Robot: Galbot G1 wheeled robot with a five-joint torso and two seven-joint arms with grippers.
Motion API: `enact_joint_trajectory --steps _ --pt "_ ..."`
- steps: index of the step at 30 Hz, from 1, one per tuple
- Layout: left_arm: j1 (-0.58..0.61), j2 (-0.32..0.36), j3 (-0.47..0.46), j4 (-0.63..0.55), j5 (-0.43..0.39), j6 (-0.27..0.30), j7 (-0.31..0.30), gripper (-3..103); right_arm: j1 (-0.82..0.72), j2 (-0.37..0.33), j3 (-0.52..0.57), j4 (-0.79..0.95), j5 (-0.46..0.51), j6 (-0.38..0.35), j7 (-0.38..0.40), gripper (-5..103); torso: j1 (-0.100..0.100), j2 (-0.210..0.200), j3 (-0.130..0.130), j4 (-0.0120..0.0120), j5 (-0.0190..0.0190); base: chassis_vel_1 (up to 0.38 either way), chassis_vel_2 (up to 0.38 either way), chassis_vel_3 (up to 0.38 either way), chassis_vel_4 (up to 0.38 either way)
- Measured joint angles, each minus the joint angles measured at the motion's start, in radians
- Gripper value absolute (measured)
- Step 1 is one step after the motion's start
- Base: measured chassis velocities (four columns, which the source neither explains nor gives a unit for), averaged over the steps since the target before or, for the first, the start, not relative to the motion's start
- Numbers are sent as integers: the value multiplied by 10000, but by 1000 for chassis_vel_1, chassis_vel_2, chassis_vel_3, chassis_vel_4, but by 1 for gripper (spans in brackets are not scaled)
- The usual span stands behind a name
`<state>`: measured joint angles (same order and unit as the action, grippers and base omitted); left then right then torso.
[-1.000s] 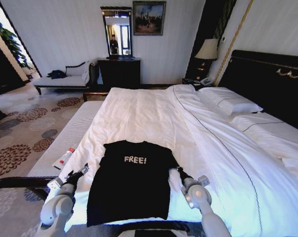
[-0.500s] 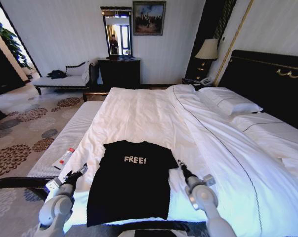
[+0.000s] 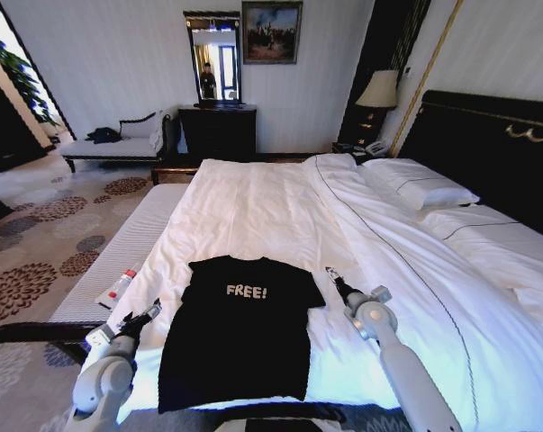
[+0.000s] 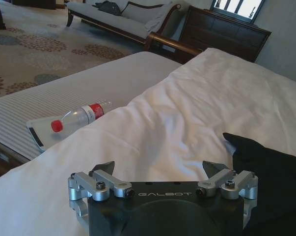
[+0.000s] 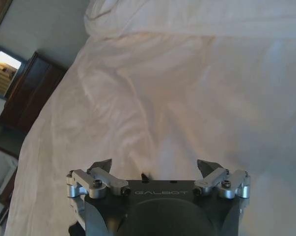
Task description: Fold the clothes on the bed.
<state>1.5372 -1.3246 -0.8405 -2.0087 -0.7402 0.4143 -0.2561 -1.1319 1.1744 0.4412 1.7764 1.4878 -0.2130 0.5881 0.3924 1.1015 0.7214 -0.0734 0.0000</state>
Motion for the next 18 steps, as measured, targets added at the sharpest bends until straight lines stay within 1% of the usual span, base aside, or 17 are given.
enact_joint_trajectory --steps 1,3,7,8,9,10,13,14,16,18 --pt "14 -19 -3 -3 0 0 -1 100 22 28 -85 -50 -59 -6 -23 93 0 0 0 0 0 0 0 0 0" --pt "22 -31 -4 -5 0 -1 0 100 33 47 -143 -85 -110 -8 -36 93 0 0 0 0 0 0 0 0 0" --pt "58 -67 -4 -23 9 -6 -4 100 52 129 -421 -257 -328 -12 -72 71 0 0 0 0 0 0 0 0 0" --pt "58 -67 -4 -23 9 -6 -4 100 52 129 -421 -257 -328 -12 -72 71 0 0 0 0 0 0 0 0 0" --pt "61 -65 -4 -30 11 -8 -5 100 53 130 -494 -291 -387 -12 -84 65 -1 0 0 0 -1 0 0 0 0" --pt "63 -59 -5 -32 10 -8 -6 100 54 130 -552 -325 -451 -12 -95 65 -1 0 -1 -1 -1 0 0 0 0" --pt "80 -33 -23 -50 4 -10 -10 100 82 124 -719 -434 -616 -12 -114 50 0 0 0 0 0 0 0 0 0" --pt "80 -33 -23 -50 4 -10 -10 100 82 124 -719 -434 -616 -12 -114 50 0 0 0 0 0 0 0 0 0" --pt "89 -24 -29 -57 -2 -11 -12 100 86 124 -780 -450 -653 -12 -115 38 0 0 -1 1 0 0 0 0 0" --pt "90 -16 -33 -58 -6 -11 -14 100 87 120 -806 -450 -664 -12 -117 38 -1 0 -1 0 -1 0 0 0 0"
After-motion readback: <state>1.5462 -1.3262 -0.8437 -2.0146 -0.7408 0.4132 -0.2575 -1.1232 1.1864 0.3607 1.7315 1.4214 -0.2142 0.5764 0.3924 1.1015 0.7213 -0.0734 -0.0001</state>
